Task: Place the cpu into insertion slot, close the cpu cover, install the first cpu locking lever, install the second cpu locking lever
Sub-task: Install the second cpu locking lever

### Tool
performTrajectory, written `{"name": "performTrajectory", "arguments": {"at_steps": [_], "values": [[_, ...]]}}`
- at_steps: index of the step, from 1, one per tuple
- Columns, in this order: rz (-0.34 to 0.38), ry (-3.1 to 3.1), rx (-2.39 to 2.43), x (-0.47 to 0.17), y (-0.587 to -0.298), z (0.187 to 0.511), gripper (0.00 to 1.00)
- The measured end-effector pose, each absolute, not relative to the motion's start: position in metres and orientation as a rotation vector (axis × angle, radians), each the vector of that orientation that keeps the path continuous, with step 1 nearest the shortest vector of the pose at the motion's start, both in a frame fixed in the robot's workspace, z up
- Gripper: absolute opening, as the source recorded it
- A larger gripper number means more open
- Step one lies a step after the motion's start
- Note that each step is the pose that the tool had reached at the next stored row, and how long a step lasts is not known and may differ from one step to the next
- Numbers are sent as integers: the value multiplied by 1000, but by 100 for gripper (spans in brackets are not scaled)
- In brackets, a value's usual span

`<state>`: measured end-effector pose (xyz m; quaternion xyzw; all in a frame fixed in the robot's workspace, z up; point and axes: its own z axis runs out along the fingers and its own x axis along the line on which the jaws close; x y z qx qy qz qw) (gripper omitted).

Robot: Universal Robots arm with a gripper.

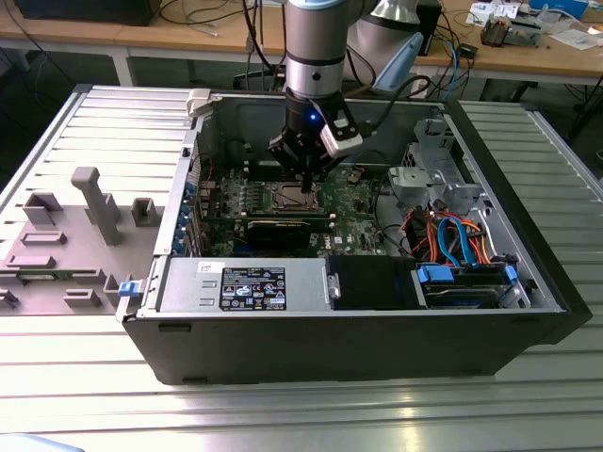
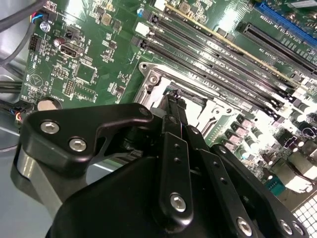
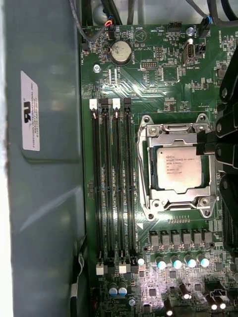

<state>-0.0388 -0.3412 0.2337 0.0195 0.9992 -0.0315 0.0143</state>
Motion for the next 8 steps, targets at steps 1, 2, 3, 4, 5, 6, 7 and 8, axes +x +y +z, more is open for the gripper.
{"name": "performTrajectory", "arguments": {"at_steps": [1, 2, 3, 4, 5, 6, 7, 8], "values": [[-98, 3111, 61, -39, -342, 234, 11], [-98, 3111, 61, -39, -342, 234, 11], [-98, 3111, 61, -39, -343, 234, 11], [-97, 3111, 61, -40, -343, 234, 11], [-97, 3111, 61, -40, -343, 234, 11], [-96, 3111, 61, -42, -343, 234, 11], [-96, 3111, 61, -44, -345, 234, 11], [-96, 3111, 61, -44, -346, 234, 11]]}}
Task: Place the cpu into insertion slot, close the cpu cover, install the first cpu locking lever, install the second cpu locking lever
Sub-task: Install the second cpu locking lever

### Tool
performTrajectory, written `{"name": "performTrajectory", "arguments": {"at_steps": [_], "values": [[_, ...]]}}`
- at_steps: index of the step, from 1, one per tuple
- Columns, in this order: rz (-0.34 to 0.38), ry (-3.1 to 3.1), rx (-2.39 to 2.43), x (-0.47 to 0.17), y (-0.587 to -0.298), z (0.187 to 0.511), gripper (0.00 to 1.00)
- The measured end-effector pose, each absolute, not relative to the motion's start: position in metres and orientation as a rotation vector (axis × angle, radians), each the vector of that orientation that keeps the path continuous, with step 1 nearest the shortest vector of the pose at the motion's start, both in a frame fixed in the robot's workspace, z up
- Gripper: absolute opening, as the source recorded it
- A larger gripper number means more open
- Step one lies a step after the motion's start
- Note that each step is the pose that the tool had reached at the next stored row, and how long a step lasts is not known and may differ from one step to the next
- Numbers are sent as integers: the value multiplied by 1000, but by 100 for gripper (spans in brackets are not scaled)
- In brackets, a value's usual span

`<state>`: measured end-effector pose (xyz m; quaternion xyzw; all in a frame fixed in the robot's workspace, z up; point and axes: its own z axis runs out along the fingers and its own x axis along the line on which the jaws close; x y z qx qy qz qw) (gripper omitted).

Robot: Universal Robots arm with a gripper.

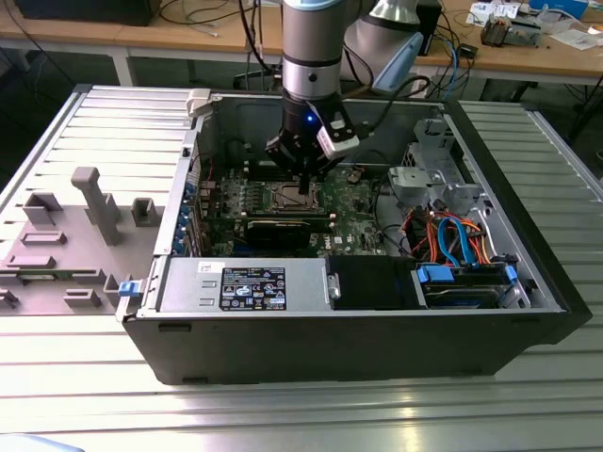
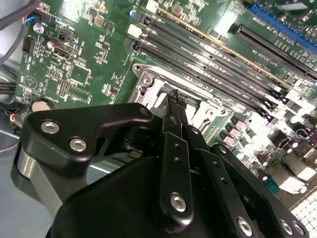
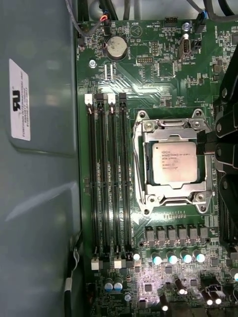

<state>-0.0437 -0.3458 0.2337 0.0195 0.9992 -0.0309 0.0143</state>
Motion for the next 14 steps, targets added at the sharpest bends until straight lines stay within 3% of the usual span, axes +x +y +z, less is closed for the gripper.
{"name": "performTrajectory", "arguments": {"at_steps": [14], "values": [[-98, 3111, 61, -46, -360, 234, 11]]}}
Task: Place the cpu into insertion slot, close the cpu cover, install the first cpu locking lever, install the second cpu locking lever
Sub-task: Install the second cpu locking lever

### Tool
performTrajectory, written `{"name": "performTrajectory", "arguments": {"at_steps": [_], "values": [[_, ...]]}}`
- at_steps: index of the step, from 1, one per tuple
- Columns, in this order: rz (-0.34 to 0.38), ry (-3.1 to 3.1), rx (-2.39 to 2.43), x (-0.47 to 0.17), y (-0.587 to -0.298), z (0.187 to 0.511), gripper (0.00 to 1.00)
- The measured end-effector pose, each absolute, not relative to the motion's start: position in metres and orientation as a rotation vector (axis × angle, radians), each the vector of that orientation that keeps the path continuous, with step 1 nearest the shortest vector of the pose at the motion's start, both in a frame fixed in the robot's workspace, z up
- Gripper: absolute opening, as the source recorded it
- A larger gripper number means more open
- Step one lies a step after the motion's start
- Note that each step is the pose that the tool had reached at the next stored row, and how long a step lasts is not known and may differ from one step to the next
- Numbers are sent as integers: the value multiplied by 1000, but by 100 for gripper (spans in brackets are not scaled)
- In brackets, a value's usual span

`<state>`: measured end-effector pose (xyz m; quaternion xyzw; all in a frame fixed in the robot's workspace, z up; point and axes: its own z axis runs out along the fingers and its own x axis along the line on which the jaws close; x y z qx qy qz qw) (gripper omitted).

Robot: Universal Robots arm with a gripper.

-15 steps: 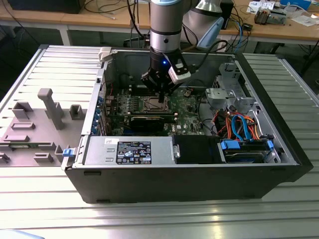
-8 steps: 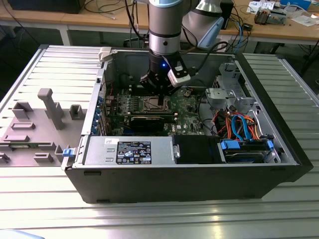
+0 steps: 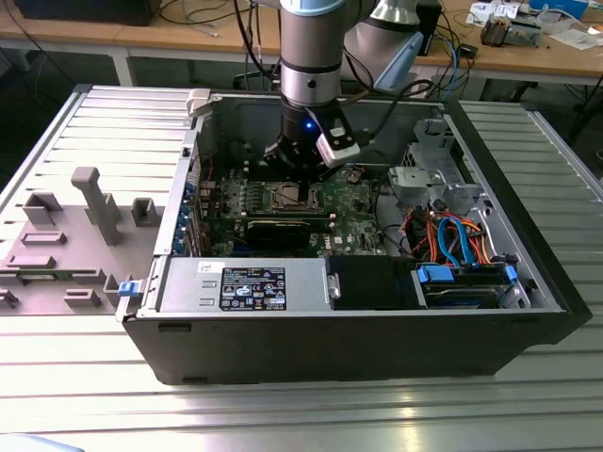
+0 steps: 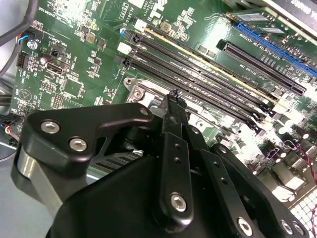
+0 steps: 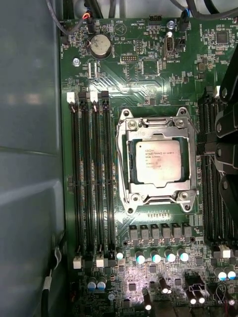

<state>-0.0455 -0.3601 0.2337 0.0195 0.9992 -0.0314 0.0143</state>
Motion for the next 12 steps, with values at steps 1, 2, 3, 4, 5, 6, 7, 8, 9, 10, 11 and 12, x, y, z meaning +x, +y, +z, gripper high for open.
{"name": "performTrajectory", "arguments": {"at_steps": [1, 2, 3, 4, 5, 6, 7, 8, 9, 10, 11, 12], "values": [[-98, 3111, 61, -46, -360, 234, 11], [-98, 3111, 61, -46, -360, 234, 11], [-98, 3111, 61, -46, -360, 234, 11], [-98, 3111, 61, -46, -360, 234, 11], [-98, 3111, 61, -46, -360, 234, 11], [-98, 3111, 61, -46, -360, 234, 11], [-98, 3111, 61, -46, -360, 234, 11], [-98, 3111, 61, -46, -360, 234, 11], [-98, 3111, 61, -46, -360, 234, 11], [-97, 3111, 61, -46, -360, 234, 11], [-98, 3113, 61, -46, -360, 234, 11], [-98, 3115, 61, -46, -360, 234, 11]]}}
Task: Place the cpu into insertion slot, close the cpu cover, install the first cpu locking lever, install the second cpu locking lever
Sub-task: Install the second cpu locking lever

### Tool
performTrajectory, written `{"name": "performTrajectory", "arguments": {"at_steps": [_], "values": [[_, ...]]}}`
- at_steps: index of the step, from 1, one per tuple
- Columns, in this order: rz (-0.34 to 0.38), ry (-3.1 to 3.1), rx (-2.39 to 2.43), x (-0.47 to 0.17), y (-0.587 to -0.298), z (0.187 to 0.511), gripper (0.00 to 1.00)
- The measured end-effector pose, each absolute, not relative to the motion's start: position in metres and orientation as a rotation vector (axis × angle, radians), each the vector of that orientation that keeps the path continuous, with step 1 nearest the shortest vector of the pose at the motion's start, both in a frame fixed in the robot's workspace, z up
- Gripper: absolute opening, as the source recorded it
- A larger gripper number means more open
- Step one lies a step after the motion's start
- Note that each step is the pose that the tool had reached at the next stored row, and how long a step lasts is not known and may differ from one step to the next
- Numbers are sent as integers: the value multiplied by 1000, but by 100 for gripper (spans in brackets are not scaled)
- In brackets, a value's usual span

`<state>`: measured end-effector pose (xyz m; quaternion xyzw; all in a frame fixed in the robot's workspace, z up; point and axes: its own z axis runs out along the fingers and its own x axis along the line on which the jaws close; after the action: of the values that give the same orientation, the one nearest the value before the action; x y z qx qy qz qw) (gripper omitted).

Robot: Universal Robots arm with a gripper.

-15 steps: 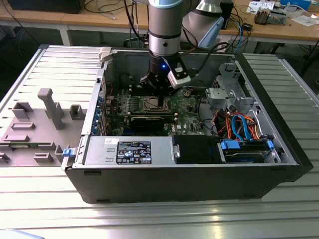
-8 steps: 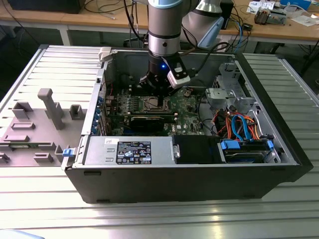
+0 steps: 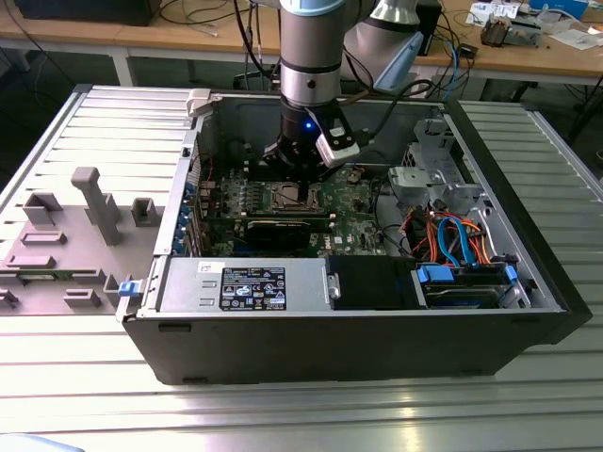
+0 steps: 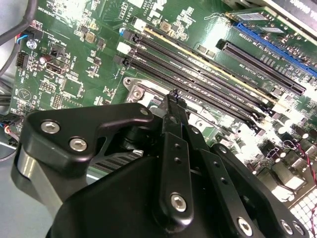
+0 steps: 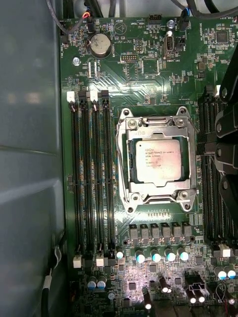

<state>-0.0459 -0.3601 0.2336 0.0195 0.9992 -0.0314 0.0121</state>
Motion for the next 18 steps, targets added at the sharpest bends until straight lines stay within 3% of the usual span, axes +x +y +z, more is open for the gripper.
{"name": "performTrajectory", "arguments": {"at_steps": [18], "values": [[-95, 3129, 0, -51, -362, 229, 11]]}}
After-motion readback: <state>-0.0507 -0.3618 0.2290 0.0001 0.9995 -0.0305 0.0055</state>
